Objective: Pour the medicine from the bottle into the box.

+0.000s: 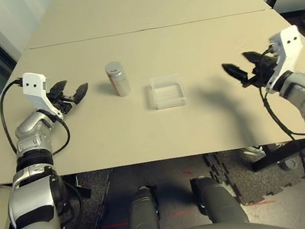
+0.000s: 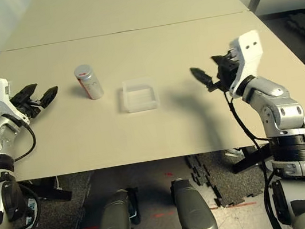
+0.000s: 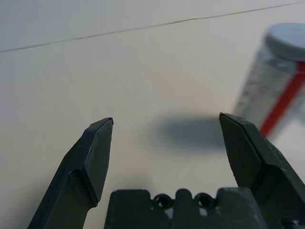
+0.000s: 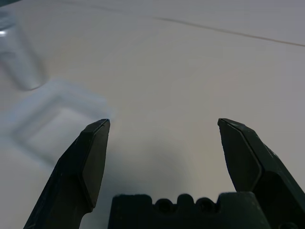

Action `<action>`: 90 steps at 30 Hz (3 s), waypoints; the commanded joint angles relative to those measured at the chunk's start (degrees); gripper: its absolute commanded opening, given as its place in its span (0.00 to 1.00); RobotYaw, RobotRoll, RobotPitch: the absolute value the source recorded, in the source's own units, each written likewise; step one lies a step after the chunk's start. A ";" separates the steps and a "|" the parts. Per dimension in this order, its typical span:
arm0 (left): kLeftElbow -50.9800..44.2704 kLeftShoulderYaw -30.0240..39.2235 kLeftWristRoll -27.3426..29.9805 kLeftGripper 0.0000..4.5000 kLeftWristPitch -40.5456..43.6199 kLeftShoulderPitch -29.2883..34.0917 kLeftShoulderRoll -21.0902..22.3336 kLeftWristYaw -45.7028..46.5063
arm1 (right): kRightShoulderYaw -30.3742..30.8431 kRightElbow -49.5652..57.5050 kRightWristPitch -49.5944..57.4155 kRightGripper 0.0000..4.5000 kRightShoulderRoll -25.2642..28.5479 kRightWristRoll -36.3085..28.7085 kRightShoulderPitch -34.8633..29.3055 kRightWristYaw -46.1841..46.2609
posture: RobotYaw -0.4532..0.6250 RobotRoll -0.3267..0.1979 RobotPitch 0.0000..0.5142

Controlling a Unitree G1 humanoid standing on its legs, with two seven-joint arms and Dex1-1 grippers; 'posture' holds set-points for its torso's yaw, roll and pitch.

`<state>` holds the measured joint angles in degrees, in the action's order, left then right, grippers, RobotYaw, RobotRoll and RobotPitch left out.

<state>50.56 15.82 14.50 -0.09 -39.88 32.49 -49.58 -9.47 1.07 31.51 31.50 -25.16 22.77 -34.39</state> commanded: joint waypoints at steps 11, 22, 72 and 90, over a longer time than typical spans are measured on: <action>-7.80 -8.44 0.01 0.99 7.76 -0.52 -5.64 -6.18 | 2.09 2.14 3.24 1.00 -1.15 0.18 2.23 -0.53 | 0.25 0.62 0.24; 1.38 -9.50 -2.29 0.99 1.23 -6.02 -7.53 -4.09 | 3.40 6.58 5.37 1.00 -1.94 -0.96 2.17 -0.56 | 0.22 0.62 0.25; -5.98 -16.54 -2.28 0.54 10.11 -16.91 -11.75 -27.92 | 8.51 8.90 15.07 1.00 -2.29 -6.78 20.81 -6.84 | 0.24 0.62 0.17; -2.82 -17.97 -3.94 0.54 4.01 -16.65 -16.60 -23.19 | 12.49 18.34 28.20 1.00 -10.78 -3.32 22.13 10.70 | 0.21 0.62 0.20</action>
<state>46.44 -1.52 11.38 5.22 -55.87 16.23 -73.39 2.82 17.76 57.81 21.28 -28.18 45.19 -24.95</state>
